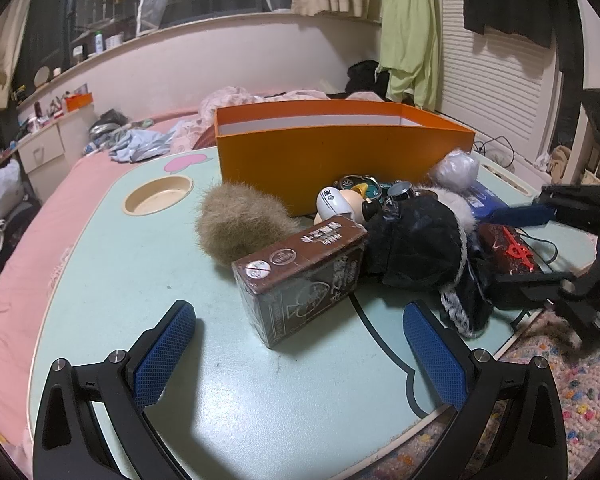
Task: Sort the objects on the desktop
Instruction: 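Grasp the red-black pouch on the table with the right gripper, then drop the red-black pouch into the box with the right gripper while the left gripper puts the card deck in, then grasp the blue tin on the table with the right gripper, then lower the blue tin into the box with right gripper while left drops brown pompom in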
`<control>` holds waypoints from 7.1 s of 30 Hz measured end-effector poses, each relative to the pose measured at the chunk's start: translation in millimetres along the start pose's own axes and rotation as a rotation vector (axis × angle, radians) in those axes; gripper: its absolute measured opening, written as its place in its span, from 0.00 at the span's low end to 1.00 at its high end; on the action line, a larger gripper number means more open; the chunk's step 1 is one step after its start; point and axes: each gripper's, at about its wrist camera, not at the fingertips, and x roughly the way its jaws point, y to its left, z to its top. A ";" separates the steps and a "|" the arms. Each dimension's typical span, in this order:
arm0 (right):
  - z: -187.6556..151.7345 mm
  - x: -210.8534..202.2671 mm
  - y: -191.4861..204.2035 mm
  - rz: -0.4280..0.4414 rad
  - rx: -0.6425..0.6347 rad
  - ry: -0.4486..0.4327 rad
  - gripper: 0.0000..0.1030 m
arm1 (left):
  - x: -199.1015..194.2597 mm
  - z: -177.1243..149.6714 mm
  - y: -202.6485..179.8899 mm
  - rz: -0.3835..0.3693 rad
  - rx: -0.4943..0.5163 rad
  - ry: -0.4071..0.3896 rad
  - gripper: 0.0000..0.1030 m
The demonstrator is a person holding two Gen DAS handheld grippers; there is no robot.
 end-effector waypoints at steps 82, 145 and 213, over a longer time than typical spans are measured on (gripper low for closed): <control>9.4 -38.8 -39.6 -0.169 0.257 -0.055 0.73 | -20.3 27.6 9.7 -0.097 -0.134 0.040 0.88; -14.5 3.8 -54.4 -0.236 0.311 0.102 0.65 | 4.2 9.7 -11.1 0.017 -0.005 0.101 1.00; 119.3 21.9 -97.1 -0.116 0.390 -0.100 0.66 | 63.3 174.3 17.3 0.046 -0.191 0.030 0.74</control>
